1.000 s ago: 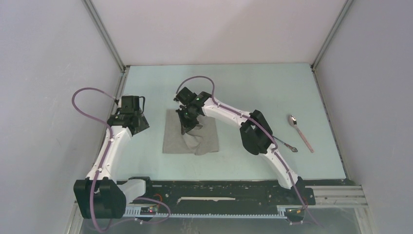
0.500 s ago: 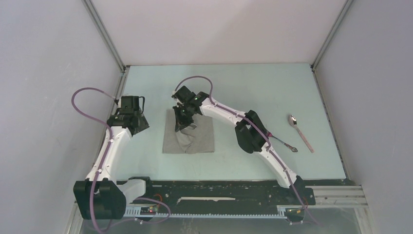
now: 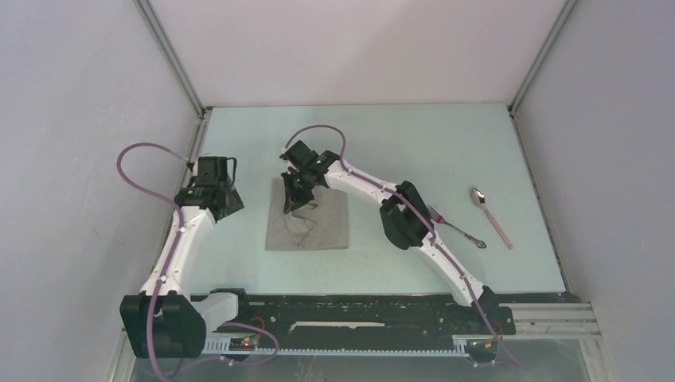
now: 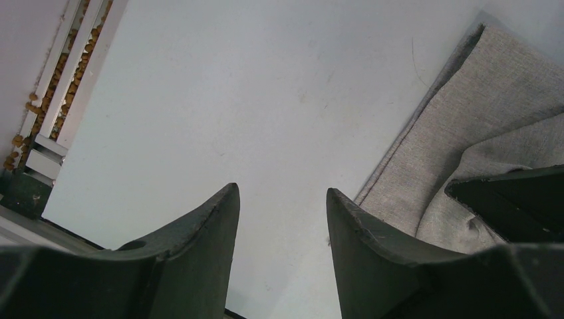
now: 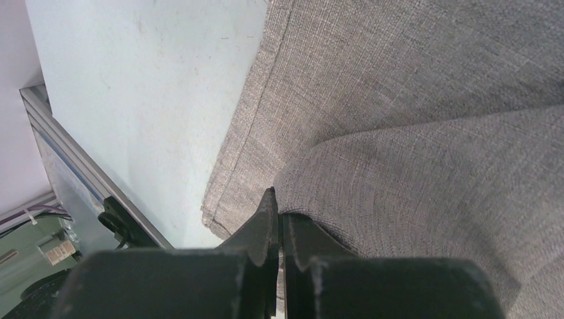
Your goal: Fold the napkin into a case and place the utensils inside
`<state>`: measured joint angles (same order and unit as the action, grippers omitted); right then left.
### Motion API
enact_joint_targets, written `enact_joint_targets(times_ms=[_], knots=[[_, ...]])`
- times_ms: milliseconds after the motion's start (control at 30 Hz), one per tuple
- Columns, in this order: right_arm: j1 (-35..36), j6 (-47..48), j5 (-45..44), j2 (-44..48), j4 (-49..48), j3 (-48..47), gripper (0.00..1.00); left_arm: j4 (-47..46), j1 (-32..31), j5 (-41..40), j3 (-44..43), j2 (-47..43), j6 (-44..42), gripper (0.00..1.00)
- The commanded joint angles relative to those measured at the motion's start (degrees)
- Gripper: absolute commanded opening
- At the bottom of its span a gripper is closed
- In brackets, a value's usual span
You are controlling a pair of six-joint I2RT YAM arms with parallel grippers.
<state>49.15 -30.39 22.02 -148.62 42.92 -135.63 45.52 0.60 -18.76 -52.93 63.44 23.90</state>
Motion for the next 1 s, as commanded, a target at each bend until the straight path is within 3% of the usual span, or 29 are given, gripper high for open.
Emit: enact_joint_targets(times_ms=[0,33,200,267,433,600,700,967], knots=[[-0.61,-0.70,0.95,-1.29,-1.94,-3.34,0.00,-1.14,-0.12,0.55,0.37,-0.86,-0.87,0.58],[-0.63,-0.72,1.26,-1.51,-2.10,-3.59,0.03,-1.22,-0.09,0.56,0.37,-0.85,-0.87,0.58],[-1.28,-2.91,6.64,-1.77,-2.22,-7.20,0.40,-1.54,-0.13,1.88,0.53,-0.79,-1.33,0.59],[-1.30,-4.30,9.65,0.15,-2.74,-7.61,0.48,-1.73,-0.09,2.95,0.63,-0.82,-1.72,0.60],[-2.31,-5.35,10.66,7.89,-2.39,-6.89,0.75,-3.51,-0.16,11.83,1.55,-0.85,-3.29,0.70],[-3.74,-2.19,12.24,11.69,2.41,-4.62,0.83,-6.21,-0.12,22.26,3.17,-1.62,-2.34,0.75],[-4.22,-0.20,13.98,13.63,3.16,-1.26,0.98,-6.29,-0.15,25.11,3.33,-1.70,-0.20,0.75],[-3.54,0.85,17.41,9.49,1.57,-0.81,1.00,-7.51,-0.11,29.06,4.96,-1.48,5.20,0.77]])
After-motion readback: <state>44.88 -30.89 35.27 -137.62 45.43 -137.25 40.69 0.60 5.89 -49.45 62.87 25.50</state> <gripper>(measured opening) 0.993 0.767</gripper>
